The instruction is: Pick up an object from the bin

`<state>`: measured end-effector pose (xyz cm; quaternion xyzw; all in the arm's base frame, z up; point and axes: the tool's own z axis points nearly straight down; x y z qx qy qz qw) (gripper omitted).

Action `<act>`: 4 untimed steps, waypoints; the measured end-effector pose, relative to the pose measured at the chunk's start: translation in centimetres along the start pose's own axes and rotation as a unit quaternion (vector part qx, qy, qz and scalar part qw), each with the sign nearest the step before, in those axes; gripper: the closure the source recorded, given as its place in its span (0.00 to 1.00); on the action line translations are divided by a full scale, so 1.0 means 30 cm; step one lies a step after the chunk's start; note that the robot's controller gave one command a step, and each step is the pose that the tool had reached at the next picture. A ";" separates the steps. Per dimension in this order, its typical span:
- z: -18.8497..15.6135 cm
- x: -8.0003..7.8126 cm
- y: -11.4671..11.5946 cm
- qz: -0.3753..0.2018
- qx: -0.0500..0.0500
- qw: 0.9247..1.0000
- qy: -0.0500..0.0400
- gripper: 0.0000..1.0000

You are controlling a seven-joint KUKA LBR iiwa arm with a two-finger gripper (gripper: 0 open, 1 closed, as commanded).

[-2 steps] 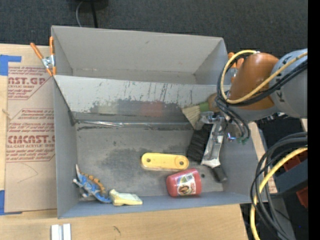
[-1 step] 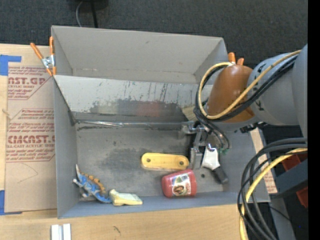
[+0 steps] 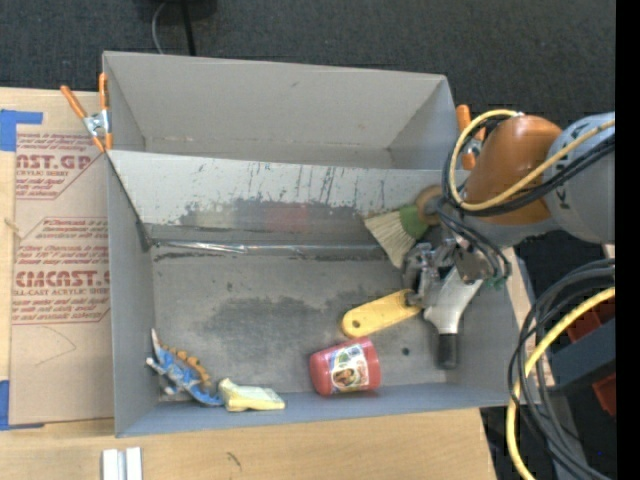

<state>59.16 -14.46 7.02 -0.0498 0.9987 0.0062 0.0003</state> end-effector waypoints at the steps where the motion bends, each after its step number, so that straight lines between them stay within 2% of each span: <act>1: 0.000 0.000 0.001 -0.001 0.000 1.000 0.000 1.00; 2: -0.011 0.003 0.001 -0.001 0.001 1.000 0.001 1.00; 3: -0.074 0.010 0.002 -0.001 0.002 1.000 0.004 1.00; 4: -0.133 0.001 -0.001 -0.001 0.005 1.000 -0.001 1.00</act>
Offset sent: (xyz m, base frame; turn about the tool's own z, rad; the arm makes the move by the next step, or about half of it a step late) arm -0.0001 0.0002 0.0935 0.0000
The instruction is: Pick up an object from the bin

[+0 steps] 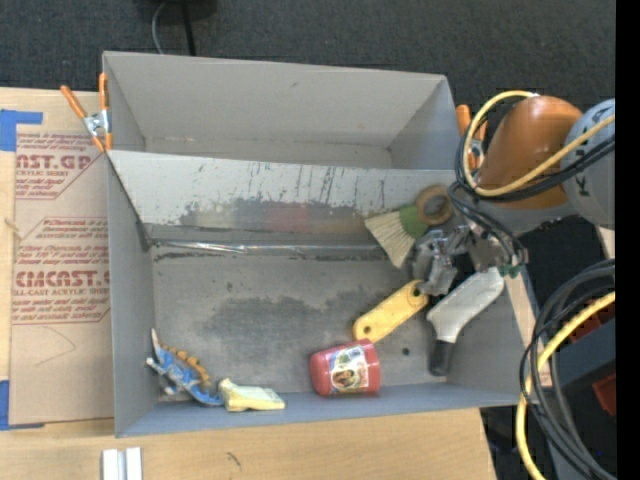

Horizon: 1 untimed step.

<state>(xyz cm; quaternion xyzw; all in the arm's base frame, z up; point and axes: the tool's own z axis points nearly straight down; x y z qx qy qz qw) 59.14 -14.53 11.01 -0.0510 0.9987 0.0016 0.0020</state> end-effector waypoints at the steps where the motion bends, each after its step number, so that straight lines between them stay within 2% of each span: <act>1: -0.020 -0.003 0.000 0.000 0.001 1.000 -0.002 1.00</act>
Offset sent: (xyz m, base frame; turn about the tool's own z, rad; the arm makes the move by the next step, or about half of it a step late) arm -0.0001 0.0000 0.0451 0.0000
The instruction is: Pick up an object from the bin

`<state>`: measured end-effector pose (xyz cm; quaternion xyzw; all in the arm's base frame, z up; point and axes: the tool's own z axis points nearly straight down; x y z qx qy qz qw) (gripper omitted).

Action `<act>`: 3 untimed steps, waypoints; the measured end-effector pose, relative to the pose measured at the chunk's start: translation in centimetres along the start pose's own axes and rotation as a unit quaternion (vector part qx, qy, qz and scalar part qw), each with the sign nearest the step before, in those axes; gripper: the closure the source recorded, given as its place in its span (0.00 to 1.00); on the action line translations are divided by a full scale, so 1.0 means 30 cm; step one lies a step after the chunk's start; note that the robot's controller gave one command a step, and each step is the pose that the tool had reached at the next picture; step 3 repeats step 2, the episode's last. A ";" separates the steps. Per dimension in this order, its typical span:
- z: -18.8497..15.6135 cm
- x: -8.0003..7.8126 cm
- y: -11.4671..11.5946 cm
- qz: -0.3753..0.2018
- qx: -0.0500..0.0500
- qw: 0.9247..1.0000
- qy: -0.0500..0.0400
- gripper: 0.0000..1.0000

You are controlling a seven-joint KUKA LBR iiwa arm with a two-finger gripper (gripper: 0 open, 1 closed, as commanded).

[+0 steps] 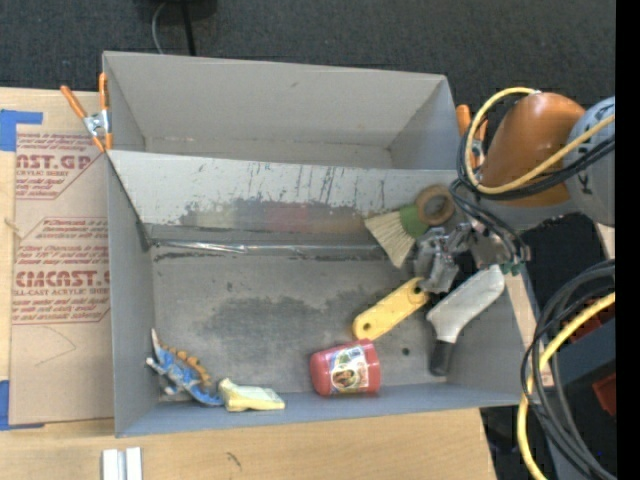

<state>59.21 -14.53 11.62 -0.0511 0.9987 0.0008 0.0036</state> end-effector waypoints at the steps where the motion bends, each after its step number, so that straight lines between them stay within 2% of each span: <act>1: -0.019 0.004 0.002 0.000 -0.001 1.000 0.003 1.00; 2: -0.066 0.005 0.003 0.000 -0.001 1.000 0.004 1.00; 3: -0.066 0.005 0.003 0.000 -0.001 1.000 0.004 1.00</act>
Offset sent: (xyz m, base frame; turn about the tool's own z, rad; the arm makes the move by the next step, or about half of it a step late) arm 0.0000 0.0001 0.0531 0.0000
